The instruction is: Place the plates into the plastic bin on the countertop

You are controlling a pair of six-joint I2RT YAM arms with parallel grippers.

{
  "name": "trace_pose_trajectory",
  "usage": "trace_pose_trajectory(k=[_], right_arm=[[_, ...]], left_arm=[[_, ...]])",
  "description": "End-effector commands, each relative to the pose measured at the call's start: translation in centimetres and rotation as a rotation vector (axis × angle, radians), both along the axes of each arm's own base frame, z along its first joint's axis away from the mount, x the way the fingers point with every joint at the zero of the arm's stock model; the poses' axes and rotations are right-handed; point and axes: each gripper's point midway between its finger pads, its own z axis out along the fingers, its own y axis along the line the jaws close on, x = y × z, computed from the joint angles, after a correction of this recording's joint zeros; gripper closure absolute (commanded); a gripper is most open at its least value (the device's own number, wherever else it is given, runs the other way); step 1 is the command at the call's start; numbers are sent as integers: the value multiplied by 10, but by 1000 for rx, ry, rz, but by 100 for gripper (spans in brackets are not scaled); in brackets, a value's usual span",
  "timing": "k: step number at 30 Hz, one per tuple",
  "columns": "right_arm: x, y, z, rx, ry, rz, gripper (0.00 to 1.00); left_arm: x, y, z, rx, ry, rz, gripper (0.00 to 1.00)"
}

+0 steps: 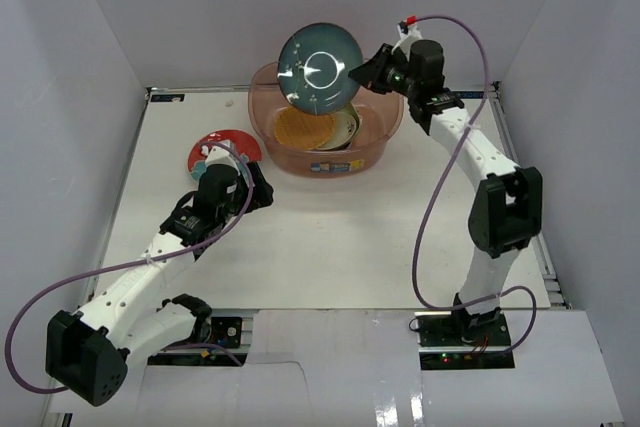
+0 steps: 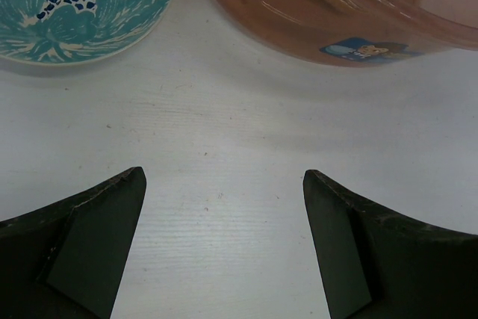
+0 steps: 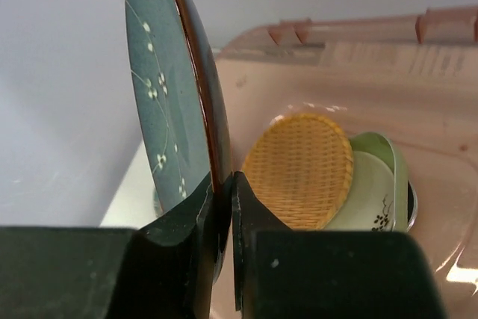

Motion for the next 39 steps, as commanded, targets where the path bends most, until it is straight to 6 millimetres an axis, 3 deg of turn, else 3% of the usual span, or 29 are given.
trace_pose_trajectory(k=[1,4,9,12,15,17,21,24,31,34,36,39], right_arm=[[25,11,25,-30,-66,-2,92],[37,29,-4,-65,-13,13,92],[52,33,-43,-111,54,-1,92],[54,32,-64,-143,95,-9,92],[53,27,-80,-159,127,-35,86],[50,21,-90,-164,150,-69,77],[47,14,-94,-160,147,-106,50],[43,10,-97,-166,152,-117,41],[24,8,-81,-142,100,-92,40],[9,6,-57,-123,37,-66,37],[-2,8,-57,-125,27,-30,34],[-21,8,-36,-114,-31,18,30]], left_arm=[[1,3,17,2,-41,25,2],[1,3,16,3,-39,25,2],[2,3,13,10,-29,30,2],[4,13,7,31,-17,92,2],[7,37,-1,44,9,217,2],[9,43,-5,20,28,241,2],[15,55,-30,-35,119,288,2],[21,71,-45,-75,180,352,2],[42,112,-68,-215,227,562,2],[53,126,-74,-270,194,635,2],[59,138,-76,-317,177,682,2],[69,147,-81,-375,154,723,2]])
